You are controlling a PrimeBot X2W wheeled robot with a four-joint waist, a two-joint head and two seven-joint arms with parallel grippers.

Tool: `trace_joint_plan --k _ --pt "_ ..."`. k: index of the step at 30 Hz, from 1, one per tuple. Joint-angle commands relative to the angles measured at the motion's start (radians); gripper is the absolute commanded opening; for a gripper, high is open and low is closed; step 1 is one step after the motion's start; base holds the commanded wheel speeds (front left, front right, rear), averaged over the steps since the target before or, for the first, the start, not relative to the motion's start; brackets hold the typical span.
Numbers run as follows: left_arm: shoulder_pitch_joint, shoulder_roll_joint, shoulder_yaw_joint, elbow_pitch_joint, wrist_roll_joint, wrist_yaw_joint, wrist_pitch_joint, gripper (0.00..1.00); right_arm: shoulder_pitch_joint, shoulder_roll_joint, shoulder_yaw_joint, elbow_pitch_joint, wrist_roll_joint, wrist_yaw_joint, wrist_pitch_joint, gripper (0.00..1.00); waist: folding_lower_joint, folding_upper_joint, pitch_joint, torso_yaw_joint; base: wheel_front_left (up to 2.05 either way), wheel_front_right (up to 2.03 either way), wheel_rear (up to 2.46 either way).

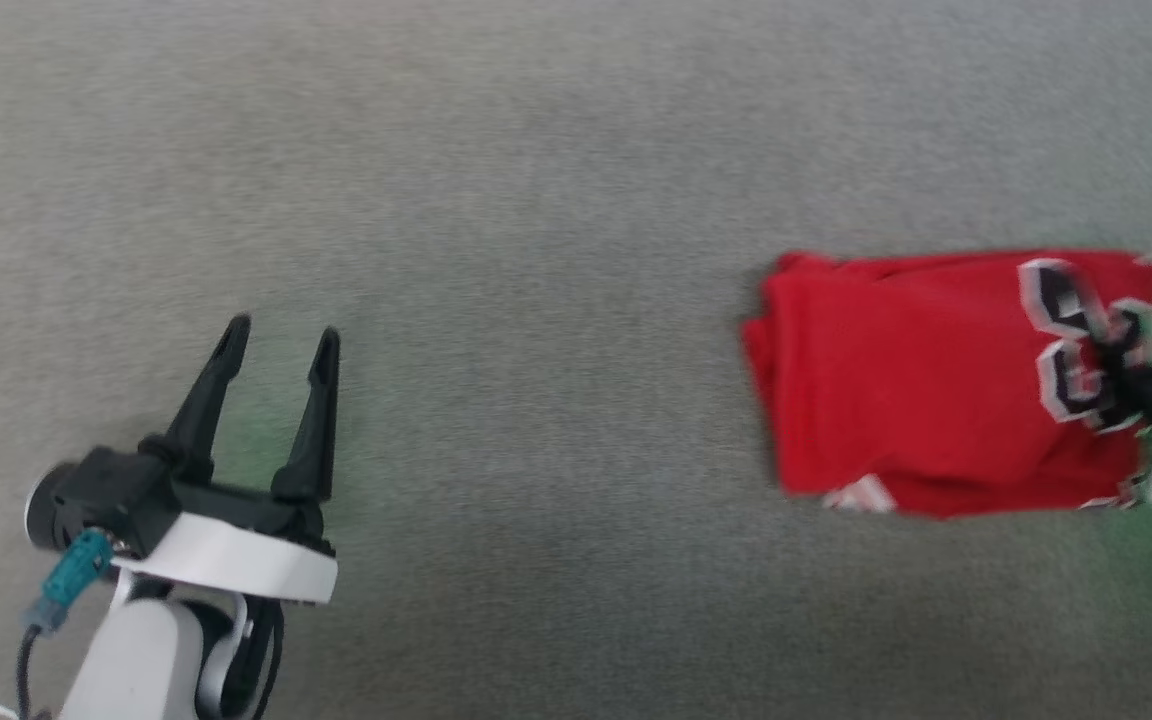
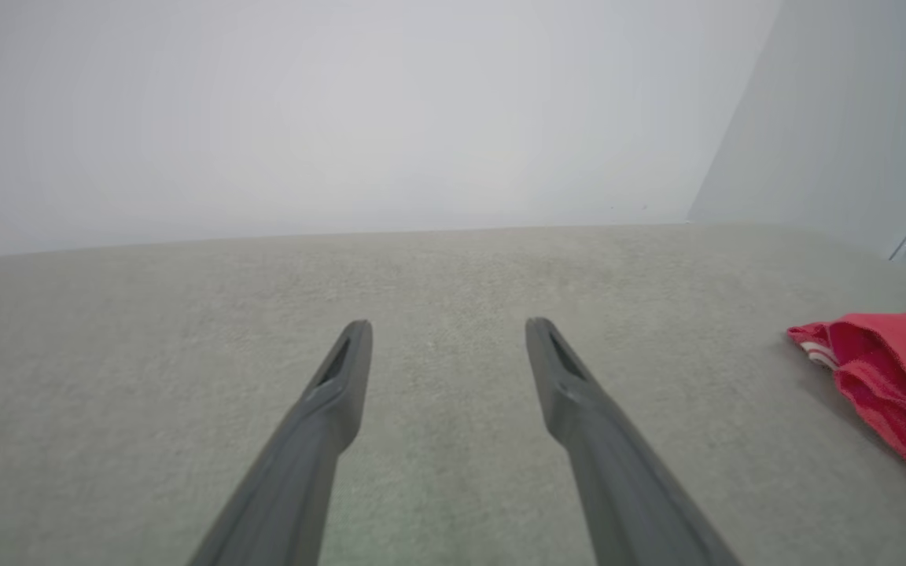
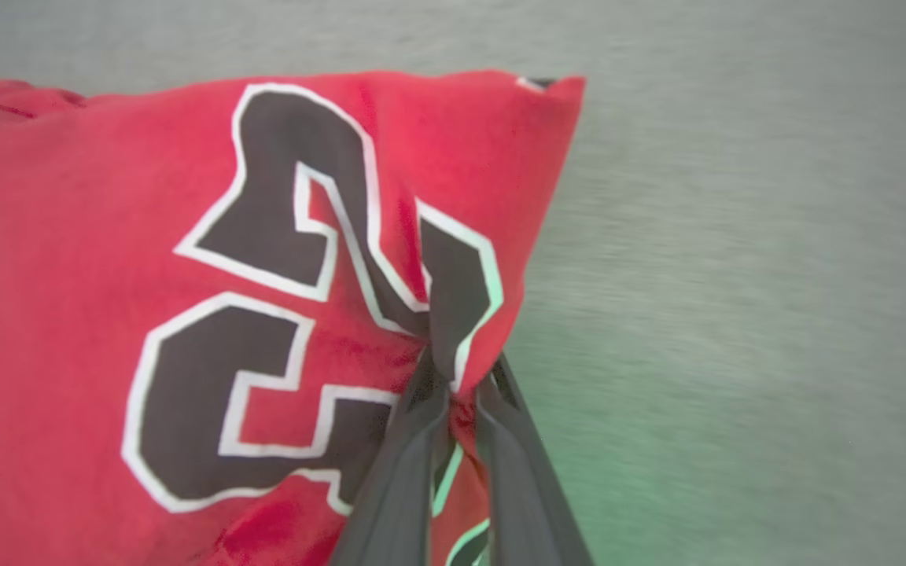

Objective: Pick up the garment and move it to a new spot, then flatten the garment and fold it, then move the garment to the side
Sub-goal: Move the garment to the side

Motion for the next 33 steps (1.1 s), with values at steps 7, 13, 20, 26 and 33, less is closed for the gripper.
trace_joint_plan --k 7,13,20,26,33 --pt "-0.138 0.07 -0.047 -0.035 -0.012 0.001 -0.005 1.0 -0.032 -0.062 -0.163 0.064 -0.048 -0.003 -0.098 0.0 0.0 -0.0001 0.115 -0.113 0.0 0.0 0.0" --pt "-0.29 0.116 -0.083 -0.057 -0.022 0.001 -0.005 1.0 -0.133 -0.071 -0.345 0.207 -0.179 -0.003 -0.224 0.0 0.0 -0.0001 0.204 -0.139 0.0 0.0 0.0" --pt "-0.397 0.139 -0.096 -0.08 -0.027 0.001 -0.005 1.0 -0.307 -0.021 -0.505 0.372 -0.352 -0.003 -0.33 0.0 0.0 -0.0001 0.268 -0.132 0.0 0.0 0.0" --pt "-0.41 0.148 -0.09 -0.085 -0.021 0.001 -0.005 1.0 -0.411 0.014 -0.545 0.489 -0.479 -0.003 -0.414 0.0 0.0 -0.0001 0.293 -0.115 0.0 0.0 0.0" --pt "-0.374 0.135 -0.077 -0.065 -0.022 0.001 -0.005 1.0 -0.448 0.018 -0.527 0.558 -0.56 -0.003 -0.485 1.0 0.0 -0.0001 0.251 -0.101 0.0 0.0 0.0"
